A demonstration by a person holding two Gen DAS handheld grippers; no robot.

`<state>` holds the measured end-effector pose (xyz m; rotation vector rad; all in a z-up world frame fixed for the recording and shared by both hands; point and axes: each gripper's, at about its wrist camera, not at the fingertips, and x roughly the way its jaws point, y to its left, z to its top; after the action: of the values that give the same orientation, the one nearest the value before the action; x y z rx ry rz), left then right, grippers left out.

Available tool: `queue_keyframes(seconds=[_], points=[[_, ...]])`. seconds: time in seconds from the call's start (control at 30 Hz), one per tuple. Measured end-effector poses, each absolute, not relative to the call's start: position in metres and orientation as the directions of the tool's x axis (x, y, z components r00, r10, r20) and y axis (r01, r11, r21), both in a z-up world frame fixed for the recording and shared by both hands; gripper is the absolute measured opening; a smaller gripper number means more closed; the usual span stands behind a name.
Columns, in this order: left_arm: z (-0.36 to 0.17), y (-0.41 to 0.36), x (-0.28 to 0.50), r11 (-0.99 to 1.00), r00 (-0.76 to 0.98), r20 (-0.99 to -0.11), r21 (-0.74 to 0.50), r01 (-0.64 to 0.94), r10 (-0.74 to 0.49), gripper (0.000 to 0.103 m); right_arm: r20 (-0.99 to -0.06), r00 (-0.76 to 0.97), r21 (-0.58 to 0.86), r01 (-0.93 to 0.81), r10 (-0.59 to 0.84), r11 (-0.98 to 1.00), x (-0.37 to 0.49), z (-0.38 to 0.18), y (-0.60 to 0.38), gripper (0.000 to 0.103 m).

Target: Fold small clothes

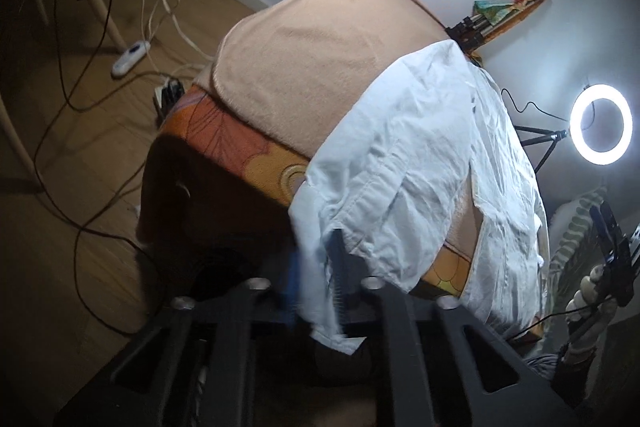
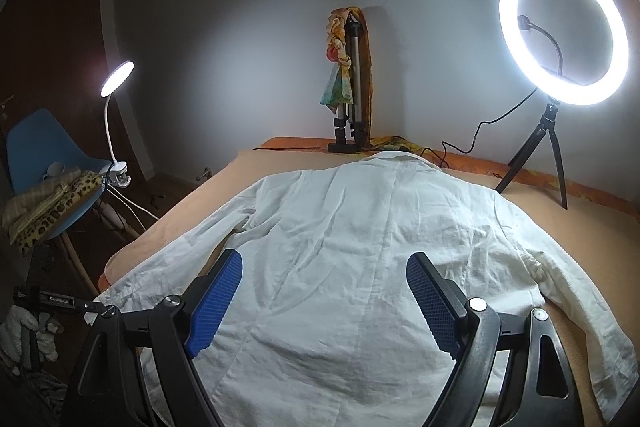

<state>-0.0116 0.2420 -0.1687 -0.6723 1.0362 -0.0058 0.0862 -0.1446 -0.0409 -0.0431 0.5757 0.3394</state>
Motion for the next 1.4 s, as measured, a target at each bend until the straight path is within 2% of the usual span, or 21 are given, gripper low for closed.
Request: queue_keyframes(seconds=[0.2,0.3,0.43,0.67,0.87,0.97,1.13,1.4], points=[[-0.133,0.220,-0.006,0.821,0.628,-0.711,-0.537,-0.195,-0.316,0.003,-0.559,0.766,0.064,-0.342,0.318,0.937,0.090,-0.041,-0.141,0.086],[-0.112,0.202,-0.001,0.857,0.660,-0.682,-0.503,-0.111,-0.315,0.003,-0.573,0.752,0.080,-0.346,0.327,0.935,0.094,-0.043,-0.141,0.086],[-0.087,0.175,0.005,0.867,0.684,-0.631,-0.498,0.003,-0.365,0.003,-0.610,0.718,0.104,-0.348,0.336,0.932,0.106,-0.048,-0.144,0.076],[-0.072,0.127,0.022,0.866,0.657,-0.605,-0.475,0.155,-0.450,0.002,-0.720,0.572,0.152,-0.423,0.393,0.893,0.159,-0.034,-0.140,0.076],[-0.069,0.094,0.020,0.848,0.620,-0.592,-0.461,0.262,-0.514,0.002,-0.790,0.408,0.232,-0.491,0.457,0.840,0.235,-0.014,-0.089,0.074],[-0.076,0.084,0.022,0.839,0.588,-0.608,-0.468,0.278,-0.534,0.002,-0.825,0.366,0.211,-0.508,0.432,0.835,0.267,-0.029,-0.045,0.073],[-0.092,0.074,0.024,0.819,0.531,-0.628,-0.494,0.293,-0.568,0.002,-0.863,0.240,0.270,-0.526,0.445,0.807,0.314,-0.076,0.032,0.070],[-0.095,0.070,0.015,0.792,0.482,-0.629,-0.512,0.332,-0.609,0.002,-0.933,0.201,0.160,-0.511,0.299,0.845,0.365,-0.141,0.098,0.070]])
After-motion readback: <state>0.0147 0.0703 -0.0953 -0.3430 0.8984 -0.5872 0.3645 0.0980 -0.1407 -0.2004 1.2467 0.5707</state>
